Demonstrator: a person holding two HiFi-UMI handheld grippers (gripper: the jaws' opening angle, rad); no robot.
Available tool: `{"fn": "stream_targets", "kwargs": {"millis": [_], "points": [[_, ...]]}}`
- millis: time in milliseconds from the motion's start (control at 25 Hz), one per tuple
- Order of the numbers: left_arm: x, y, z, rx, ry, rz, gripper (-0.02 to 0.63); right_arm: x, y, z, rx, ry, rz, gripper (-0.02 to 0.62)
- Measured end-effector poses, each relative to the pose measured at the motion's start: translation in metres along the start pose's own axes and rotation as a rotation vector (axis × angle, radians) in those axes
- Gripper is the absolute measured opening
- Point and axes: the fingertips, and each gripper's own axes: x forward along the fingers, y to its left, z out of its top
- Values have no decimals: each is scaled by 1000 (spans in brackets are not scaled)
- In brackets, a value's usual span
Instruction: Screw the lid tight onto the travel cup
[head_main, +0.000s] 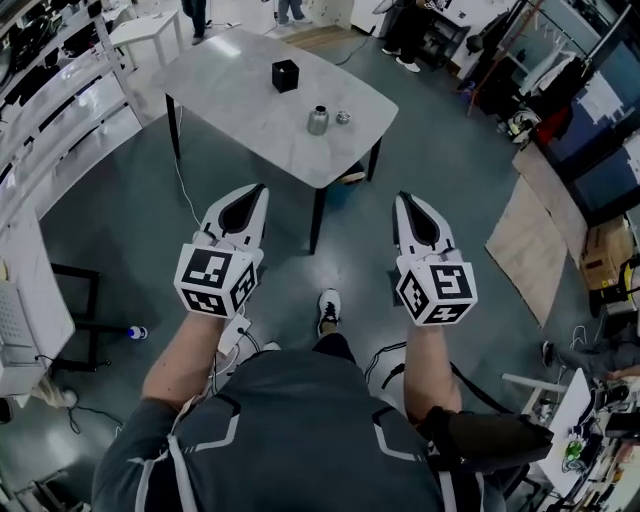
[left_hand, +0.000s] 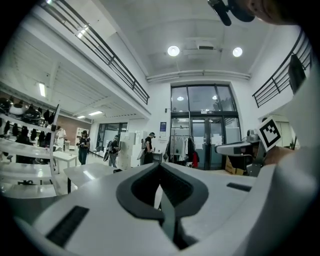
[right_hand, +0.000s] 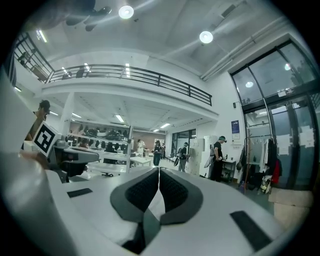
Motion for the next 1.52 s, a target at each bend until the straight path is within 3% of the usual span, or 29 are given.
{"fn": "stream_targets", "kwargs": {"millis": [240, 800, 1080, 1200, 1520], "points": [[51, 6, -3, 7, 18, 26, 9, 53, -32, -5, -3, -6, 60, 28], [227, -1, 16, 86, 56, 85, 9, 172, -183, -6, 15, -17, 158, 28], [281, -6, 12, 110, 83, 117, 9, 206, -229, -21, 34, -27, 204, 28], [297, 1, 13, 108, 82, 114, 9, 222, -240, -27, 68, -19, 209, 28], [334, 57, 8, 87, 47, 58, 9, 285, -224, -31, 28, 1, 200, 29]]}}
